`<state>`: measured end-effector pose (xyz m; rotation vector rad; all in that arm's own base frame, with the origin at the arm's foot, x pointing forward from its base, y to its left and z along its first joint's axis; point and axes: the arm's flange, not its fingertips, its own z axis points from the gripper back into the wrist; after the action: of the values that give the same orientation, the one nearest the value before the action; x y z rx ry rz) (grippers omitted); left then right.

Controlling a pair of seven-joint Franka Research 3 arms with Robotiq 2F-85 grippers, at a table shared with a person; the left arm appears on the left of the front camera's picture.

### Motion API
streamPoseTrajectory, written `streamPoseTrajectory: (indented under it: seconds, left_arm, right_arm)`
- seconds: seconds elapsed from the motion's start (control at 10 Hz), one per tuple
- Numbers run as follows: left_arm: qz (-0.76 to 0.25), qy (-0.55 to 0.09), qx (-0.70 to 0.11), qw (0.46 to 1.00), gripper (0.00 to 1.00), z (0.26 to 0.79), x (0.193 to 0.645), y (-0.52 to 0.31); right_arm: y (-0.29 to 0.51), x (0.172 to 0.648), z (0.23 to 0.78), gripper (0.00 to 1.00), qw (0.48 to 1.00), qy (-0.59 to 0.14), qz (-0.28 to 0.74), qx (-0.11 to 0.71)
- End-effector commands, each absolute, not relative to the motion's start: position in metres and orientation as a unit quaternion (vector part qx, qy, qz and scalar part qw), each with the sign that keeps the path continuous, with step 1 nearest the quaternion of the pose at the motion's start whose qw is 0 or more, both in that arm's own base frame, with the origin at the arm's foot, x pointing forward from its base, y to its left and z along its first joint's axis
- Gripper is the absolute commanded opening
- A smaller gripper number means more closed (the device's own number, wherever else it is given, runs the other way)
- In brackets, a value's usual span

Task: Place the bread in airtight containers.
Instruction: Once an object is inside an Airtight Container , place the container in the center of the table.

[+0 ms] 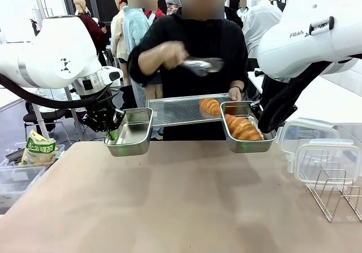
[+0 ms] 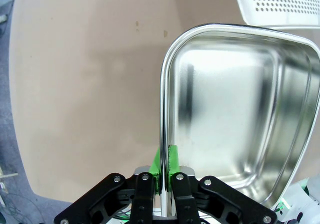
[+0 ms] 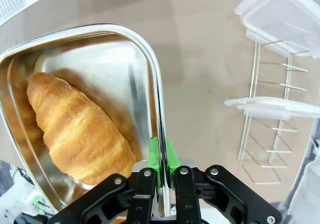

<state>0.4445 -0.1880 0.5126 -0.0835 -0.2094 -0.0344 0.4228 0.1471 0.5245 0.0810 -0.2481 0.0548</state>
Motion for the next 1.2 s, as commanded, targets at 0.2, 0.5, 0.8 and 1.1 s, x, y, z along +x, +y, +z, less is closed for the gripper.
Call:
streamPoseTrajectory:
  seconds: [0.2, 0.5, 0.8, 1.1]
  left_arm:
    - [-0.017, -0.108, -0.043, 0.993, 0.0, 0.5159, 0.445, -0.1877]
    - [-0.017, -0.108, -0.043, 0.993, 0.0, 0.5159, 0.445, -0.1877]
    - [-0.017, -0.108, -0.043, 0.993, 0.0, 0.5159, 0.445, -0.1877]
    - [-0.017, -0.108, -0.043, 0.993, 0.0, 0.5159, 0.445, -0.1877]
  right_arm:
    - [0.1472, 0.4216, 0.5272, 0.0, 0.991, -0.128, 0.021, 0.035]
    - [0.1472, 0.4216, 0.5272, 0.0, 0.991, -0.128, 0.021, 0.035]
    - [0.1472, 0.4216, 0.5272, 0.0, 0.991, -0.128, 0.021, 0.035]
    - [0.1472, 0.4216, 0.5272, 0.0, 0.991, -0.128, 0.021, 0.035]
